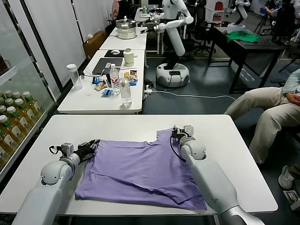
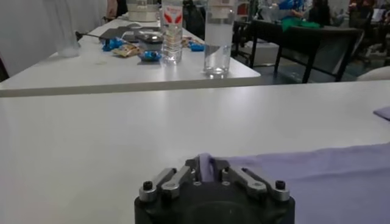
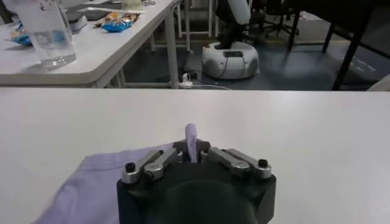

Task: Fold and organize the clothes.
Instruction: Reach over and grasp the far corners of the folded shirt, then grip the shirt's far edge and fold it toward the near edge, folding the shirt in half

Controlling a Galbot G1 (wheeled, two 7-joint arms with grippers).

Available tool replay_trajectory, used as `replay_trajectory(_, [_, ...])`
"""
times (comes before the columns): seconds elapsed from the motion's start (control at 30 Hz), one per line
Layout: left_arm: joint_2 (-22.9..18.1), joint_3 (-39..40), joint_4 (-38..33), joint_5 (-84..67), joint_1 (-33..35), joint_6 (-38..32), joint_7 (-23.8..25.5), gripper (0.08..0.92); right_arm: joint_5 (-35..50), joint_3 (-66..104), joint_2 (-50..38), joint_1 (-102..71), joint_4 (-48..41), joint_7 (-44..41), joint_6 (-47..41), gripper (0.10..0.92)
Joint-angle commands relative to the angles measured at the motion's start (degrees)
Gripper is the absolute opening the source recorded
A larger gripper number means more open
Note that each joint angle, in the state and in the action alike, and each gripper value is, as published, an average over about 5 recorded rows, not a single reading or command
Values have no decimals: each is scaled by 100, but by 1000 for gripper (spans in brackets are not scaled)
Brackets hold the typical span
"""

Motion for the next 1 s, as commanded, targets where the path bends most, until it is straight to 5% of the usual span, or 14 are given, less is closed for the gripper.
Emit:
replay_trajectory(0.03, [218,-206,-826,-672,478,-57,-247,162,346,-52,-359,-312,1333,168,-188,118])
replay_trajectory(0.37, [277,-575,-1837,-731,1729,-258,-351,84,839,290,-1180,-1711,3583,586,-614,118])
replay_trajectory(1.0, [143,-1090,-2213,-430,2520,-474,-273,84,727,1263,-1544,-3621,4629,401,-580,118])
